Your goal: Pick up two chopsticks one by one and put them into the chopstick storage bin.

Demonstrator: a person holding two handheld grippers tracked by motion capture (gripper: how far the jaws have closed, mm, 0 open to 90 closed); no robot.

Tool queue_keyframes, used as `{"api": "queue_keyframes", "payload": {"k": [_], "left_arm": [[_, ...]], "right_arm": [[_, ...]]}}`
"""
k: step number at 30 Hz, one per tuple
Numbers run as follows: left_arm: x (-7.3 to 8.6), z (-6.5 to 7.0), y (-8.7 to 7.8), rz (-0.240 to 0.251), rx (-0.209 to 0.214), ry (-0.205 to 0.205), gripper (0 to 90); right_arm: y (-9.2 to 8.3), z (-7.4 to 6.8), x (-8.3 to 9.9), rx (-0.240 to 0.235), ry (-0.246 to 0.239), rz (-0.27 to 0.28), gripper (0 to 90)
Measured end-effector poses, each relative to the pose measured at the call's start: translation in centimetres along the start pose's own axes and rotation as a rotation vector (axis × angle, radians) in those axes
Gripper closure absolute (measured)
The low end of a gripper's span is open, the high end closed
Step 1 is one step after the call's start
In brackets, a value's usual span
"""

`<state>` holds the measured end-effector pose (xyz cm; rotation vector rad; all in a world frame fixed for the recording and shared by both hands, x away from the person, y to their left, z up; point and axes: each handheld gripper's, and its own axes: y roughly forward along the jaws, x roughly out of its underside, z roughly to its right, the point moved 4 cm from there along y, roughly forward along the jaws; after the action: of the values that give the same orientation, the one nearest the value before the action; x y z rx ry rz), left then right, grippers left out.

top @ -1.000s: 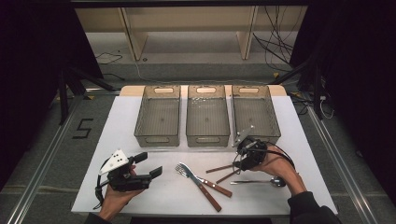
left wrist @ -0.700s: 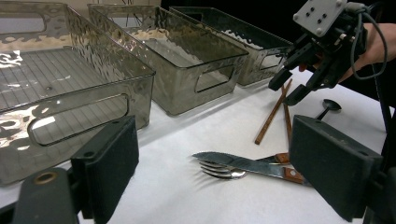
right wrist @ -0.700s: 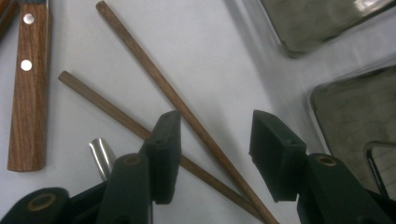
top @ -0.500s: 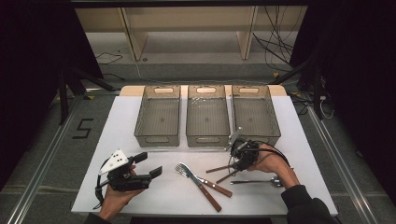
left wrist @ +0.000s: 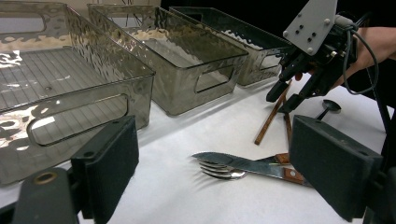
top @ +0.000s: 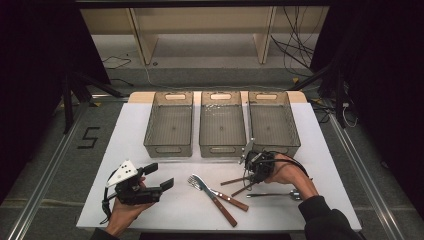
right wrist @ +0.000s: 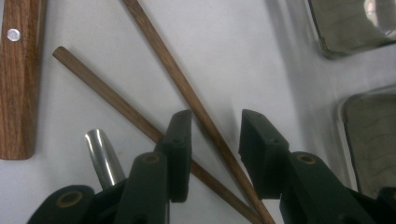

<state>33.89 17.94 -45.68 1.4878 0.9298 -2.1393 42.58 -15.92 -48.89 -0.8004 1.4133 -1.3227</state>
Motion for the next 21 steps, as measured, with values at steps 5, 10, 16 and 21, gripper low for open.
{"api": "queue_keyframes", "payload": {"k": [5,10,16,21], "left_arm": [[-0.01,-0.01,-0.02,0.000,-0.001,-0.001,15.7],[-0.02,-0.04,-0.07,-0.001,-0.001,0.001,15.7],[-0.02,-0.03,-0.06,-0.001,-0.001,0.002,15.7],[-0.03,-0.02,-0.05,-0.001,-0.001,0.002,15.7]], "right_arm": [[0.26,-0.09,-0.43,-0.008,-0.025,-0.036,67.1],[0.68,0.01,-0.67,-0.015,-0.035,-0.070,69.6],[0.74,0.05,-0.78,-0.035,-0.066,-0.072,74.2],[0.76,-0.02,-0.98,-0.035,-0.096,-0.082,76.8]]}}
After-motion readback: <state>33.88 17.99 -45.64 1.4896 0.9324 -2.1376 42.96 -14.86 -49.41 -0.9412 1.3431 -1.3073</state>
